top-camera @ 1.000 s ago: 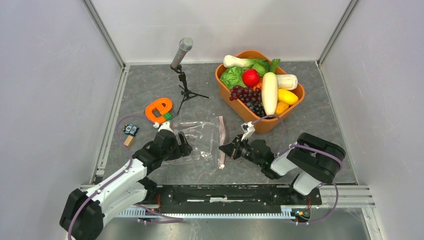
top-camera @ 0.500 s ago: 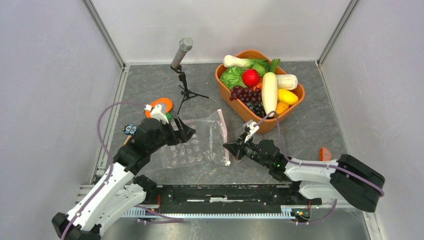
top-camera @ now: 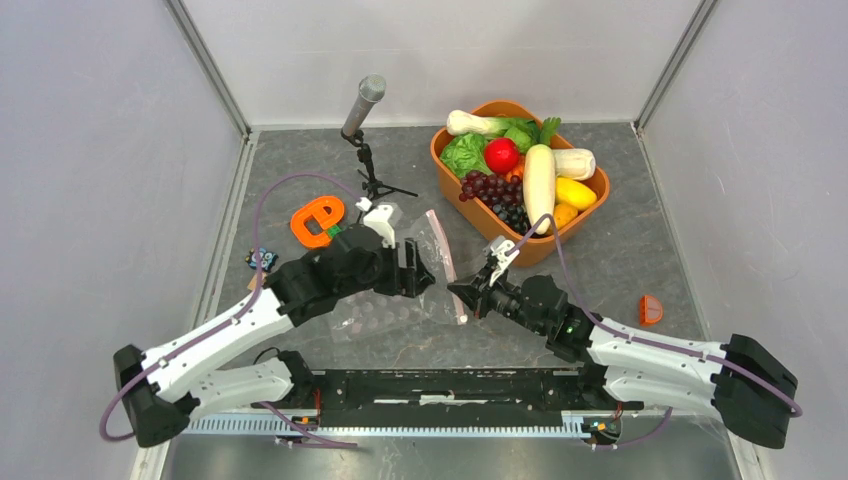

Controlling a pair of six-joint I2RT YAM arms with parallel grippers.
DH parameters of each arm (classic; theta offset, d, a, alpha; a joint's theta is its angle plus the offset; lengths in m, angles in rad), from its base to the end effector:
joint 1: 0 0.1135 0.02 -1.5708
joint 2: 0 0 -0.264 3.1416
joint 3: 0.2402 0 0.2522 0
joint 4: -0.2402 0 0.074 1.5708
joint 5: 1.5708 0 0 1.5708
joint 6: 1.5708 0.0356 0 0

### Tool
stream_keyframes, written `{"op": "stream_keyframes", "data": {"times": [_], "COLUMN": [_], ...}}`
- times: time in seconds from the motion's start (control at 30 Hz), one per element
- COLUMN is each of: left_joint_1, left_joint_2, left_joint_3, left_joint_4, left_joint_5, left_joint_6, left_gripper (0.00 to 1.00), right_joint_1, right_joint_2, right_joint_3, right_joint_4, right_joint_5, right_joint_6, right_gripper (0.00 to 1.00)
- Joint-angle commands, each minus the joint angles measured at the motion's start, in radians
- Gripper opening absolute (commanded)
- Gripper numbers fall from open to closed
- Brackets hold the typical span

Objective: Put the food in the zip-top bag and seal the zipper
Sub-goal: Pick up the zipper food storage bag at the center of the board, then open the zipper of the food storage bag at the center of the board.

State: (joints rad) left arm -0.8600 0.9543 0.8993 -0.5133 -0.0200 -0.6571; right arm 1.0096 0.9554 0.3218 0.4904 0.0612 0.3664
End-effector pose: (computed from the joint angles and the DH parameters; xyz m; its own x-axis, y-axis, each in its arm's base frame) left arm 0.1360 -0.1569 0.3164 -0.7341 -0.0833 -0.6739 0.3767 0.7757 -0.5063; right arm 0.1130 0.1757 0.2168 -0.3621 0.0959 -0.9272 -0.7316 0.5871 0.3464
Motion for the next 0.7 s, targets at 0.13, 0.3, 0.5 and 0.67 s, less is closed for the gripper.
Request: {"op": "stream_keyframes", "data": {"times": [0.13, 0.3, 0.5, 0.67], "left_joint_1": [-0.130, -0.140, -0.140, -0.139], "left_joint_2": [0.076, 0.101, 0.102, 0.093], "left_joint_3": [0.076, 0.061, 0.013, -0.043], "left_joint_4": [-0.047, -0.050, 0.040, 0.122], "left_joint_5": [-0.240, -0.316, -0.278, -0.237], "left_joint_6": [0.038, 0.036, 0.026, 0.018], "left_gripper": [0.76, 0.68, 0.67, 0.51], "right_joint_1": [0.029, 0.040, 0.044, 0.048], "right_joint_2": [-0.031, -0.068, -0.092, -0.109], "right_joint_3": [0.061, 0.060, 0.057, 0.048], "right_joint_4": [-0.042, -0.023, -0.012, 0.002], "right_joint_5": [0.013, -0.011, -0.037, -0.054], "right_joint_6": [-0.029, -0.019, -0.011, 0.000], "right_gripper": [0.00, 0.00, 0.00, 0.00]}}
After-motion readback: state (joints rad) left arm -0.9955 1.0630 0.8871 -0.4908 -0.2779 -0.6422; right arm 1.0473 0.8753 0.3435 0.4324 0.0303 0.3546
